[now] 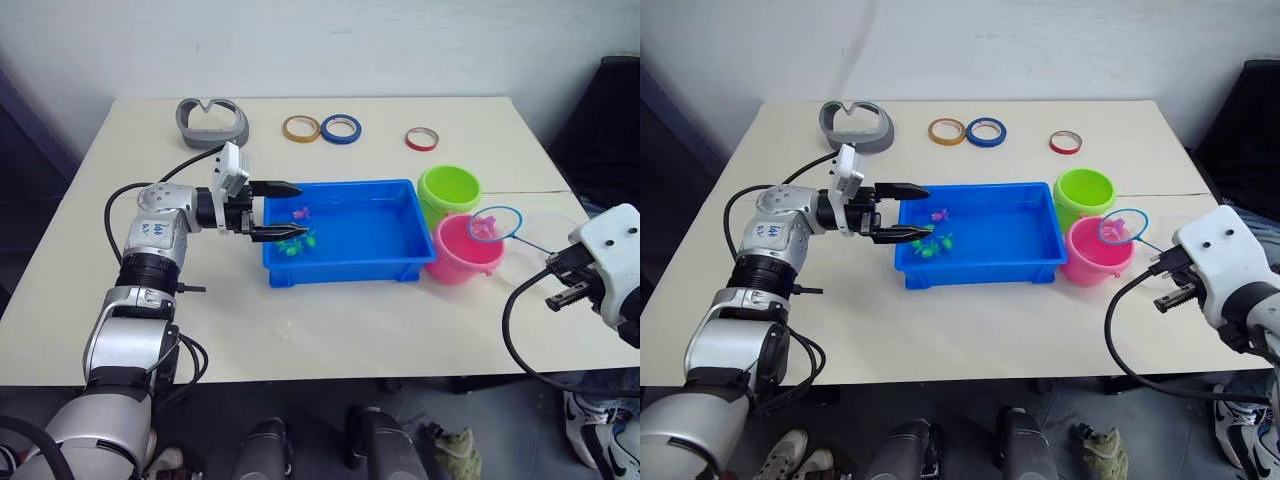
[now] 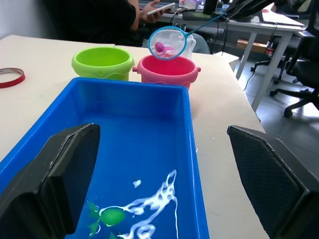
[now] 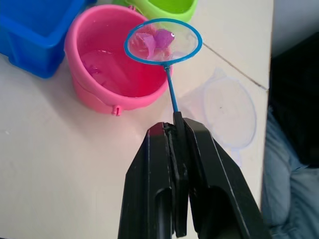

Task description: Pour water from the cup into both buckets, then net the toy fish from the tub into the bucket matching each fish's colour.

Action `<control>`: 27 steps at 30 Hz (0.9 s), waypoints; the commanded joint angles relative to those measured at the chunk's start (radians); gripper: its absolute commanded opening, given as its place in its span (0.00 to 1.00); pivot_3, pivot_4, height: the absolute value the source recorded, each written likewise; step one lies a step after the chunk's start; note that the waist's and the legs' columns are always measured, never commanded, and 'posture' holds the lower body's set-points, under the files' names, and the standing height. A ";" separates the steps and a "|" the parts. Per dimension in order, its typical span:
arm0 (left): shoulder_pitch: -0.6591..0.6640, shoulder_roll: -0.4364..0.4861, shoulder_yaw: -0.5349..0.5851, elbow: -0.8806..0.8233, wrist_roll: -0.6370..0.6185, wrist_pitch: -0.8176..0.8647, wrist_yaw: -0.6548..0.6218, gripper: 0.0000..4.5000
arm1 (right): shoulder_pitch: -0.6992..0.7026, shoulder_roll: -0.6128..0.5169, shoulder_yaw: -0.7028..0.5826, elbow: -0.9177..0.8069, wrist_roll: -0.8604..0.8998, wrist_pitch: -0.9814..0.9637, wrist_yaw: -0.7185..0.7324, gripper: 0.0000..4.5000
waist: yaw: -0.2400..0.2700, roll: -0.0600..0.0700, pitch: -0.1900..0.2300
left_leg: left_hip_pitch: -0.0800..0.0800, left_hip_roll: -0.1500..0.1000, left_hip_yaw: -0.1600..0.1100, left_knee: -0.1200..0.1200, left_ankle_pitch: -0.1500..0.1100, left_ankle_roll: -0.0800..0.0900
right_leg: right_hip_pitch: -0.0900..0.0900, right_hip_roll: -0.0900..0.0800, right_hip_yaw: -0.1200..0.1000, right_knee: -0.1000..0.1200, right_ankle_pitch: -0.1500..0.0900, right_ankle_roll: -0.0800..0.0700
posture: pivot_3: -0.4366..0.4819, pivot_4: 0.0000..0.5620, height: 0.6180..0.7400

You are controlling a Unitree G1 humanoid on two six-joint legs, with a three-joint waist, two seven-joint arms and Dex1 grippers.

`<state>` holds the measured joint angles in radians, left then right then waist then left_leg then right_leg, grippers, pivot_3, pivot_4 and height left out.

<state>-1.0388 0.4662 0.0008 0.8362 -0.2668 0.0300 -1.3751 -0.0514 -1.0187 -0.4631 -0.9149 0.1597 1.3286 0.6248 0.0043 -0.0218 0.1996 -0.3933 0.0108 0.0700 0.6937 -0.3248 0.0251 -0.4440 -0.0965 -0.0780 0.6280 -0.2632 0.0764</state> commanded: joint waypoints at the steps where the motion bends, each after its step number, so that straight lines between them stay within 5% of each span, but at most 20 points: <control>1: -0.036 -0.003 0.007 0.005 0.005 -0.025 -0.014 0.99 | 0.072 -0.095 0.023 -0.101 -0.086 -0.159 -0.030 0.00 | 0.001 0.000 0.000 | 0.000 0.000 0.000 0.000 0.000 0.000 | 0.000 0.000 0.000 0.000 0.000 0.000 | 0.48 0.27 0.78; 11: -0.045 -0.005 0.011 0.023 0.010 -0.039 -0.021 0.99 | 0.415 -0.265 0.143 -0.055 -0.499 -0.581 -0.091 0.00 | 0.019 0.000 0.000 | 0.000 0.000 0.001 0.000 0.000 0.000 | 0.000 0.002 0.000 -0.001 0.000 0.001 | 0.48 0.27 0.78; 18: -0.035 -0.002 0.015 0.011 0.009 -0.036 -0.021 0.99 | 0.498 -0.237 0.166 0.045 -0.830 -0.772 -0.130 0.00 | 0.021 0.000 0.000 | 0.000 -0.001 0.002 0.002 0.002 -0.004 | 0.000 0.003 0.001 -0.001 0.001 0.002 | 0.48 0.27 0.78; 27: -0.027 -0.001 0.016 -0.001 0.005 -0.030 -0.021 0.99 | 0.505 -0.137 0.117 0.098 -1.047 -0.949 -0.068 0.00 | 0.021 0.000 0.000 | -0.001 -0.001 0.002 0.003 0.002 -0.004 | 0.001 0.005 0.000 -0.001 0.001 0.002 | 0.48 0.27 0.78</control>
<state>-1.0551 0.4546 0.0013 0.8703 -0.2558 0.0033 -1.3899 0.4540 -1.1717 -0.2963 -0.8127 -0.8394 0.4128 0.5456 0.0254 -0.0220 0.1997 -0.3942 0.0099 0.0714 0.6970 -0.3225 0.0211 -0.4435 -0.0911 -0.0776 0.6274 -0.2623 0.0781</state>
